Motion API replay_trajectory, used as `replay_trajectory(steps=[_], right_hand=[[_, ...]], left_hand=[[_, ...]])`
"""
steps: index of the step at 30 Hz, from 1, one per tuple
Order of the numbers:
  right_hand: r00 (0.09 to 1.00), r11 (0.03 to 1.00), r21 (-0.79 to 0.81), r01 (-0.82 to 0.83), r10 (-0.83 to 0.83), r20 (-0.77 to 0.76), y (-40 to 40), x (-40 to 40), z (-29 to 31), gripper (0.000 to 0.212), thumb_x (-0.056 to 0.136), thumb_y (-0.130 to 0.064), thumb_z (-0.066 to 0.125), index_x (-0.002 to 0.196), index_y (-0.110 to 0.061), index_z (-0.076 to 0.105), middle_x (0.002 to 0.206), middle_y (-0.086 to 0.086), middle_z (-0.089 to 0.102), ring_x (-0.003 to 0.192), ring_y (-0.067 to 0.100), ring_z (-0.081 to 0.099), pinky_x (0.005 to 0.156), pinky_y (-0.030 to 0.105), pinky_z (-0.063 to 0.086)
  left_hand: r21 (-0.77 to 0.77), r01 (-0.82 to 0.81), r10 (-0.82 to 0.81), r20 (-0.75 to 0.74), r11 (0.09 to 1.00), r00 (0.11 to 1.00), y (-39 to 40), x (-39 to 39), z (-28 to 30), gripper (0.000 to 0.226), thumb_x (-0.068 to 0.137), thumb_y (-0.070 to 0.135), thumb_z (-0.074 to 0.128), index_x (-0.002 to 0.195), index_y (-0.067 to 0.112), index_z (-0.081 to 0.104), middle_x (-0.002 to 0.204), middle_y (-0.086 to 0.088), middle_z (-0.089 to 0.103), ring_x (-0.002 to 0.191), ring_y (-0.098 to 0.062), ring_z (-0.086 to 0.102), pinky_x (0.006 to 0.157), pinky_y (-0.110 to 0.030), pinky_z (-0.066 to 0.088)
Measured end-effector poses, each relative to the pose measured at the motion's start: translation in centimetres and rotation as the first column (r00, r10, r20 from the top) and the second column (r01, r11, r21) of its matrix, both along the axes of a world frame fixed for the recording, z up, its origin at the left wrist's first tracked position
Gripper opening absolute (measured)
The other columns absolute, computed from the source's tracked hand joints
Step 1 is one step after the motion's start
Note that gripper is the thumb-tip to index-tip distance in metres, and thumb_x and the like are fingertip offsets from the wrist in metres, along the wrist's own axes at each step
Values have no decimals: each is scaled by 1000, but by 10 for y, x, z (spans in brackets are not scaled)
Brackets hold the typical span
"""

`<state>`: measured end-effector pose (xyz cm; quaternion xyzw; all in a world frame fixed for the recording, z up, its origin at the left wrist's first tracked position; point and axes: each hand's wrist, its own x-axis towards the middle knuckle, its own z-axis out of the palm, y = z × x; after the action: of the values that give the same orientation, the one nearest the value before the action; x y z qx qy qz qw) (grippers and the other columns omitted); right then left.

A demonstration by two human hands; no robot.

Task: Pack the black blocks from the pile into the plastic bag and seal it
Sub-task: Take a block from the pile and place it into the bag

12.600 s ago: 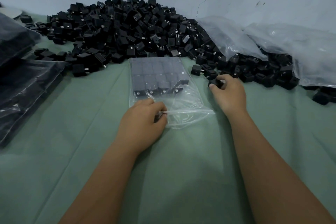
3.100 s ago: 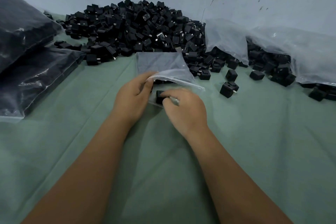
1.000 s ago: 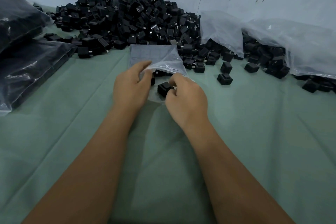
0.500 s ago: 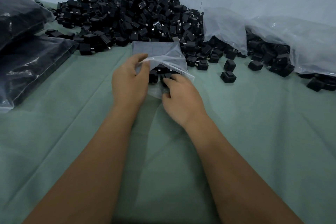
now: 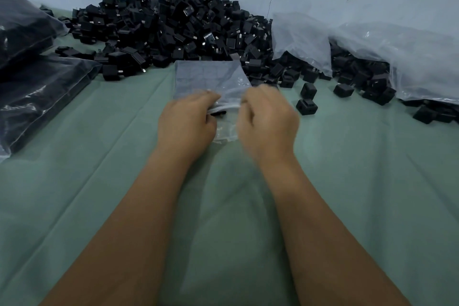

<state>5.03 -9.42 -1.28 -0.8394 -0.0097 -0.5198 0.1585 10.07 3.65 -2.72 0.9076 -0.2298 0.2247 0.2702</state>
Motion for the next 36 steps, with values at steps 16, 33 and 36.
replay_trajectory(steps=[16, 33, 36], right_hand=[[805, 860, 298, 414, -193, -560, -95, 7, -29, 34, 85, -22, 63, 118, -24, 54, 104, -2, 39, 105, 26, 50, 90, 36, 44], [985, 765, 628, -145, 172, 17, -40, -1, -3, 30, 75, -11, 71, 98, -23, 56, 103, 3, 62, 86, 12, 61, 75, 17, 49], [953, 868, 396, -299, 297, 68, -12, -9, -2, 25, 76, -16, 70, 99, -12, 63, 100, 1, 58, 85, 12, 59, 70, 21, 50]], left_hand=[[119, 49, -34, -126, 992, 991, -6, 1, -2, 37, 101, 39, 40, 109, 19, 69, 125, 3, 64, 120, -18, 53, 98, -31, 28], [-17, 31, -34, -176, 999, 984, -7, -4, 0, 35, 104, 33, 33, 89, 16, 60, 83, 7, 55, 82, -16, 45, 81, -31, 28], [-49, 26, -34, -171, 998, 985, -8, -5, 1, 33, 105, 31, 35, 75, 25, 48, 78, 9, 50, 78, -13, 39, 78, -31, 27]])
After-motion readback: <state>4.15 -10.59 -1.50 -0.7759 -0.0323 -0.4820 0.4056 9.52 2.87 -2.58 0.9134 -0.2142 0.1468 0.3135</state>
